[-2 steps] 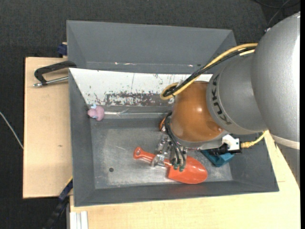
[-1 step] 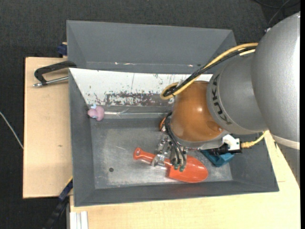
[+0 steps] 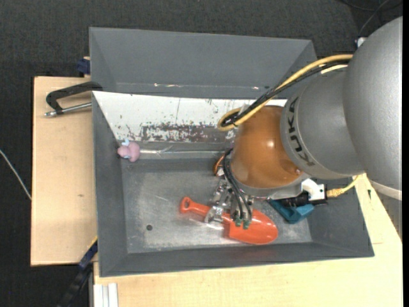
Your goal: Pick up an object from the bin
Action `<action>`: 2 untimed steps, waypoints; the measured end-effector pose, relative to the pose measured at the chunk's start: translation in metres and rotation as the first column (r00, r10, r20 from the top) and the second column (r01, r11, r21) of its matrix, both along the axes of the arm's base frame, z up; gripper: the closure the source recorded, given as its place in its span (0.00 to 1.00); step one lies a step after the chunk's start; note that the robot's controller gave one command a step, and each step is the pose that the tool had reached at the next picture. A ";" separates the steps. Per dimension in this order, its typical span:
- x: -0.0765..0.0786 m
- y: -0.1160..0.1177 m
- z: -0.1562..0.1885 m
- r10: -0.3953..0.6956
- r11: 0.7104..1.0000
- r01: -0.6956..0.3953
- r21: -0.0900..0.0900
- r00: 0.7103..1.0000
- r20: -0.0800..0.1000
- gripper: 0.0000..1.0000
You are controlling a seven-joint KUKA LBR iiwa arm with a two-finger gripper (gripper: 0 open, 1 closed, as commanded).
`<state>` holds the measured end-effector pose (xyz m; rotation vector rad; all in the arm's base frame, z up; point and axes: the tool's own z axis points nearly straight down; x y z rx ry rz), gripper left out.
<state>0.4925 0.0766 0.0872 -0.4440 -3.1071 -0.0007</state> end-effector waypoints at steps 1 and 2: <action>0.002 0.000 0.016 -0.001 1.000 0.001 0.001 1.000 0.006 1.00; 0.003 0.001 0.023 0.000 1.000 0.000 0.002 1.000 0.011 1.00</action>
Offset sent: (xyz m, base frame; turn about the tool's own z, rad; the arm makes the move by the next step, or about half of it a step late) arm -0.0001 0.0001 0.0277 0.0000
